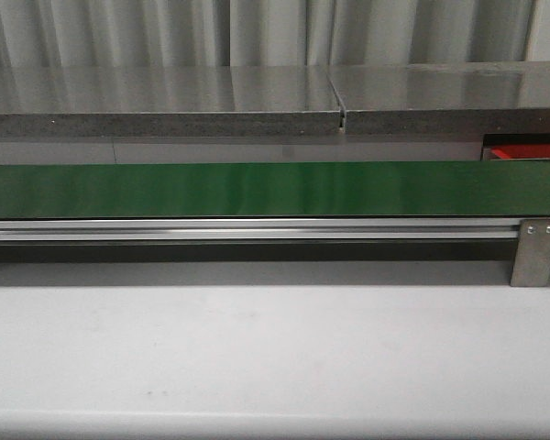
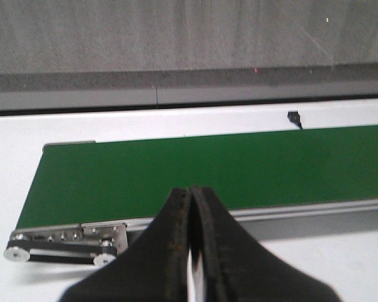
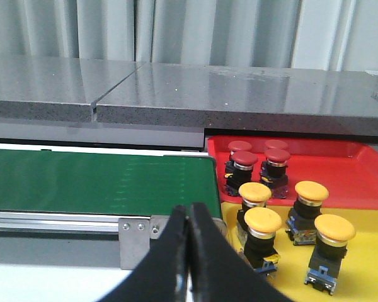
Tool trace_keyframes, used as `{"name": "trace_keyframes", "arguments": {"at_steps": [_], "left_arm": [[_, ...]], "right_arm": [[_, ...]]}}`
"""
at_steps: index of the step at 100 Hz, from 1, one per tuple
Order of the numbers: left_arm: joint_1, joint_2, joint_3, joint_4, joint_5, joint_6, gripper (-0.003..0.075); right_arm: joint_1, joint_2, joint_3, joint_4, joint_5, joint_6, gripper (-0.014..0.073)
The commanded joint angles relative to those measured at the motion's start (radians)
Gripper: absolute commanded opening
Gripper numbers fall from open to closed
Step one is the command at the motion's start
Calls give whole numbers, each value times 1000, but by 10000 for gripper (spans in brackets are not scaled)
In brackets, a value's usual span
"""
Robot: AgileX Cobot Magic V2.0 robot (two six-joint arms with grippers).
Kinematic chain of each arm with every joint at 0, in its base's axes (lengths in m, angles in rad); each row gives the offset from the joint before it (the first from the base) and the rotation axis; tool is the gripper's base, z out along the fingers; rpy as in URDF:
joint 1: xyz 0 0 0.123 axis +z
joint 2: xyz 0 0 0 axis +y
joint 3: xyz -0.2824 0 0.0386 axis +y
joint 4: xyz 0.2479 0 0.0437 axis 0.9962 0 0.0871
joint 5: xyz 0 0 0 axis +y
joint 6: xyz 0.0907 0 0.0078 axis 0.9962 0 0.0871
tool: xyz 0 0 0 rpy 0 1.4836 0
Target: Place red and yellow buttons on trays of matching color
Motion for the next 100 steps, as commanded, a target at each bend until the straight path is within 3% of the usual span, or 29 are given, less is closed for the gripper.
{"name": "trace_keyframes", "arguments": {"at_steps": [1,11,33,54,84,88,100], "left_arm": [[9,-16,31,9,-218,-21,-20],[31,-57,112,35,-322,-21,-20],[122,-171,292,35,-383,-21,-20],[138,-278,426,17,-485,-21,-20],[110,-471,628,-19,-547,-21,-20],[103,-495,623,-19,-470,-21,-20],[94,-509,624,-17,-456,-21,-20]], "right_arm": [[3,-20,-22,-12,-78,-1,-66],[3,-20,-22,-12,-78,-1,-66],[3,-20,-22,-12,-78,-1,-66],[3,-20,-22,-12,-78,-1,-66],[3,-20,-22,-12,-78,-1,-66],[3,-20,-22,-12,-78,-1,-66],[3,-20,-22,-12,-79,-1,-66]]}}
